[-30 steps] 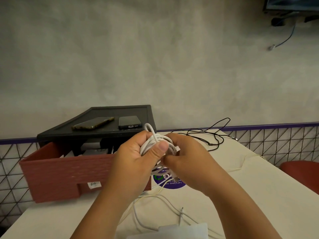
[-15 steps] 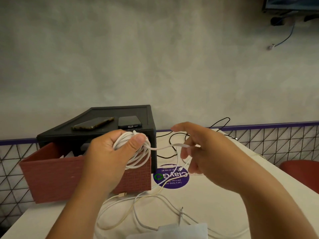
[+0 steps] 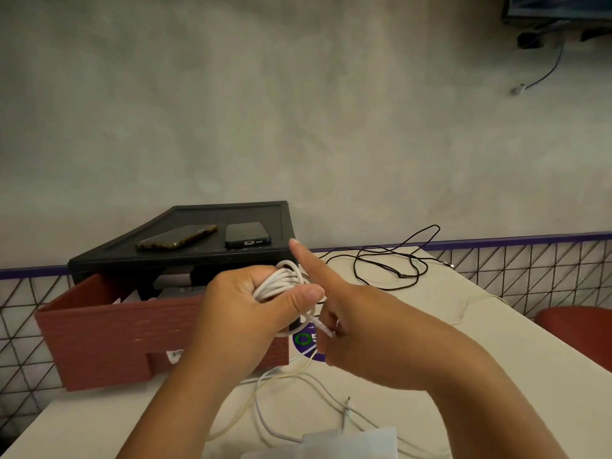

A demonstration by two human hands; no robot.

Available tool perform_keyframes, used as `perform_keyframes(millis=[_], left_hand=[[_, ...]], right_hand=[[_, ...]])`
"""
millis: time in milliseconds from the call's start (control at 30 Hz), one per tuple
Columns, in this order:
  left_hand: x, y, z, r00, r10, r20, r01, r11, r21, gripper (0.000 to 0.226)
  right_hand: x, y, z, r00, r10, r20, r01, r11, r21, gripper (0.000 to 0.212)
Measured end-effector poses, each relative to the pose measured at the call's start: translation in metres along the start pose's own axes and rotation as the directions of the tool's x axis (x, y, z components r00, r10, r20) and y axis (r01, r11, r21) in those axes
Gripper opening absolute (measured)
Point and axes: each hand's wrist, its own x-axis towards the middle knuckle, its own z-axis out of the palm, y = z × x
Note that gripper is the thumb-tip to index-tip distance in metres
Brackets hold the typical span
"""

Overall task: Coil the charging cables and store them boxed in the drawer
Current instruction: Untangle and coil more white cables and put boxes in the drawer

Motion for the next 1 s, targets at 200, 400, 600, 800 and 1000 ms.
perform_keyframes(millis=[200,400,600,800,1000], left_hand=[[0.0,0.001,0.0,1.0,0.004,0.014,-0.004,1.0,-0.003,0.017],[0.0,0.0,-0.003,1.0,0.004,0.031,-0.003,0.999,-0.035,0.02],[0.002,0.0,-0.014,0.998,-0.01,-0.063,0.012,0.999,0.038,0.02],[0.002,0.004,-0.009,0.998,-0.021,-0.054,0.019,0.999,-0.035,0.028],[0.004,-0.008,-0.016,0.989,-0.057,0.14,0.09,0.966,-0.242,0.025]], right_hand=[[0.001,0.001,0.0,0.995,-0.069,-0.076,0.074,0.995,0.06,0.075],[-0.001,0.001,-0.001,1.0,-0.01,0.004,0.01,0.999,0.031,0.093],[-0.014,0.011,-0.023,0.998,0.059,-0.004,-0.059,0.997,-0.044,0.084],[-0.018,0.012,-0.03,0.992,0.092,-0.082,-0.097,0.993,-0.06,0.076],[-0.011,0.022,-0.028,0.961,0.125,-0.247,-0.114,0.992,0.057,0.054]])
